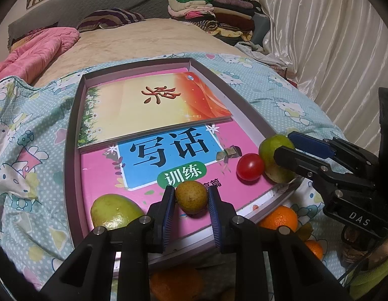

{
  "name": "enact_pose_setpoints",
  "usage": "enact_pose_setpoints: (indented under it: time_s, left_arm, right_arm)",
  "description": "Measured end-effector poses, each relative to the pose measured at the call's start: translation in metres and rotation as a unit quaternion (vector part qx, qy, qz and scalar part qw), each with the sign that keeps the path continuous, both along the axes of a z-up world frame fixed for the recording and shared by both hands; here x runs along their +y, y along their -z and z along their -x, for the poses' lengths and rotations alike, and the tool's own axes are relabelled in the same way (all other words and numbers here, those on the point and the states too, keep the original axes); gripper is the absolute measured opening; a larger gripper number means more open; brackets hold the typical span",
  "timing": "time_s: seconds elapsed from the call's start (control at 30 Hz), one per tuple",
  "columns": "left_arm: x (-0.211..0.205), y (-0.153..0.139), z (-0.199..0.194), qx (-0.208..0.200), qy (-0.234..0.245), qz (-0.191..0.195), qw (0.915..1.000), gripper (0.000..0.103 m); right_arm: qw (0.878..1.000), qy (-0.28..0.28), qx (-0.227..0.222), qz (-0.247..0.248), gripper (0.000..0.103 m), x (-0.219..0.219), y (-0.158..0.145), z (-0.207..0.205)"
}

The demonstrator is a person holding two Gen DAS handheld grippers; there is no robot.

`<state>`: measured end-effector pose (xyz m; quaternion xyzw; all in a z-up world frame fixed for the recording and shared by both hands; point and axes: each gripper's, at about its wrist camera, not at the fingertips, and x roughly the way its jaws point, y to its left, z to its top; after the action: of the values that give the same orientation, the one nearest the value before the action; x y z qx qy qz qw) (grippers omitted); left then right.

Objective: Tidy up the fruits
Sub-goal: 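Lower the brown fruit onto the book with left tool while right tool releases the lime beside the tomato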

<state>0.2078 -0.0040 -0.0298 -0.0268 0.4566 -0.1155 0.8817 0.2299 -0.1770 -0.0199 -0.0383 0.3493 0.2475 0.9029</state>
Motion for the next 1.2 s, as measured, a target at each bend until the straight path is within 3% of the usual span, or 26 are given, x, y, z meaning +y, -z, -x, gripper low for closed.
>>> enact_pose_setpoints:
  time_s: [0.53, 0.67, 0.77, 0.9, 1.2]
  left_arm:
    - [0.000, 0.001, 0.002, 0.004, 0.001, 0.002, 1.0000, 0.029]
    - [0.000, 0.000, 0.002, 0.005, 0.001, 0.015, 0.9999, 0.037]
    - [-0.001, -0.001, 0.003, 0.005, 0.001, 0.011, 0.9999, 0.039]
    - [0.000, -0.006, 0.005, 0.001, 0.000, 0.014, 0.9999, 0.053]
    - [0.001, -0.016, 0.011, -0.011, -0.007, 0.005, 0.9999, 0.066]
  right_arm:
    - [1.000, -0.005, 0.001, 0.004, 0.044, 0.000, 0.001, 0.003]
    - [1.000, -0.006, 0.001, 0.002, 0.045, -0.001, 0.000, 0.005]
    - [1.000, -0.007, 0.000, 0.003, 0.045, -0.001, 0.000, 0.007]
    - [1.000, -0.006, -0.002, 0.002, 0.045, -0.002, -0.001, 0.008]
    - [1.000, -0.004, -0.007, -0.003, 0.050, -0.005, -0.006, 0.011]
